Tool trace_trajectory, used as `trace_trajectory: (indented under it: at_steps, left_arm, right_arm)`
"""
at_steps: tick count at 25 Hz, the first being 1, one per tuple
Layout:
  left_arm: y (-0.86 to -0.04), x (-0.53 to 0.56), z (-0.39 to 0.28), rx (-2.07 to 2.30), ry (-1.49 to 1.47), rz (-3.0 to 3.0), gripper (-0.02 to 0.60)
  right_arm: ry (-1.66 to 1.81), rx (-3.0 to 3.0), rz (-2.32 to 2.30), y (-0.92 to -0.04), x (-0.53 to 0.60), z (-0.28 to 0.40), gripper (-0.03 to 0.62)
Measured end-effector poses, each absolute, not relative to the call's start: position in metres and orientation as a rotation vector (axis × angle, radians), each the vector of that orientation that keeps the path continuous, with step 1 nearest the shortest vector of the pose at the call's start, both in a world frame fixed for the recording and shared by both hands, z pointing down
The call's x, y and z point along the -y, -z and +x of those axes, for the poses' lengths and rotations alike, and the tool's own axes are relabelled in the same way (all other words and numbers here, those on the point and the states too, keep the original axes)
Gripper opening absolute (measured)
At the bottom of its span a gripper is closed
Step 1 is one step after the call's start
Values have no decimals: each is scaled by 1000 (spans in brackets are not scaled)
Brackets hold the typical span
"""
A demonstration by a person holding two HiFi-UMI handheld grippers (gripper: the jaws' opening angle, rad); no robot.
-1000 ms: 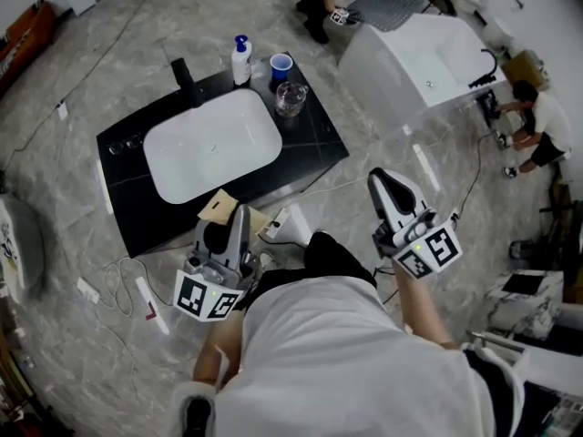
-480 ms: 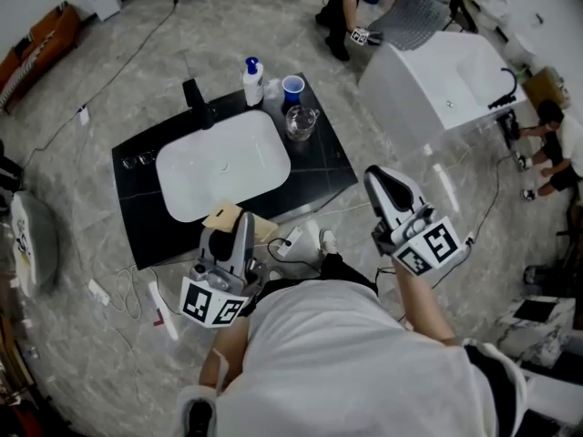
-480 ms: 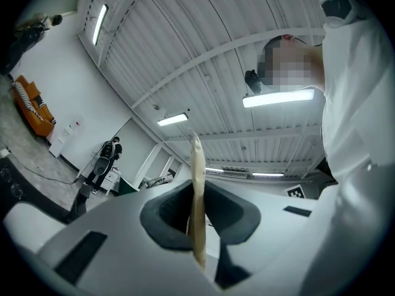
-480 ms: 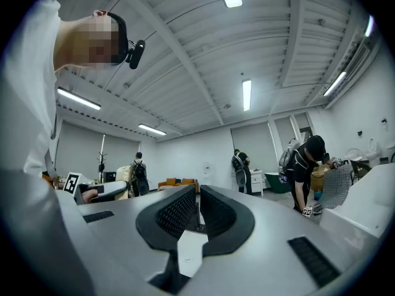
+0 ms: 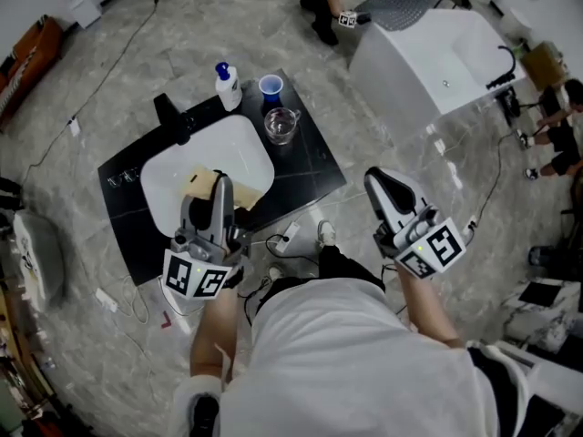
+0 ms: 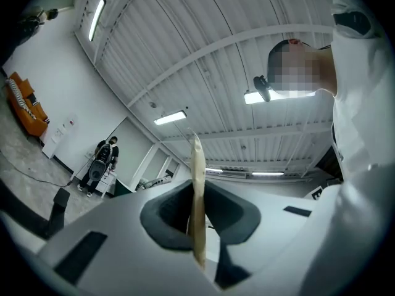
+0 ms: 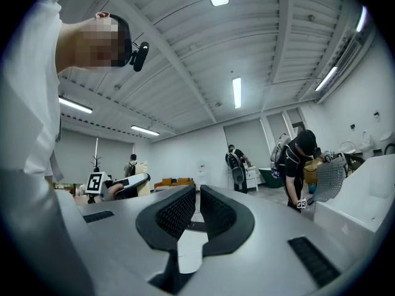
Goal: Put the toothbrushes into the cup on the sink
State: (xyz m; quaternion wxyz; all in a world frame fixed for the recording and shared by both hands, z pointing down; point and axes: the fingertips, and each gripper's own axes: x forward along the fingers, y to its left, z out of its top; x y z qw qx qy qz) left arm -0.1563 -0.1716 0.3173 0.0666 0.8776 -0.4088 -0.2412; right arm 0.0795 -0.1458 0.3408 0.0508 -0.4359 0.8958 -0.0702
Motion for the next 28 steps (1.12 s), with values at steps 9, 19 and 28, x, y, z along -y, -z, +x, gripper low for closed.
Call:
trace_trajectory:
  at_steps: [9, 19, 28]
  left_arm:
    - [-334, 247, -131, 1210, 772, 2660, 38]
    - [-385, 320, -109, 1197, 697, 2615, 37]
    - [-430, 369, -96, 1118, 711, 2543, 37]
  right_arm:
    - [297, -2744, -1348, -361, 159, 113, 49]
    - [328, -2741, -1384, -370, 173, 140, 49]
    - [362, -2704, -1460, -379, 172, 162, 49]
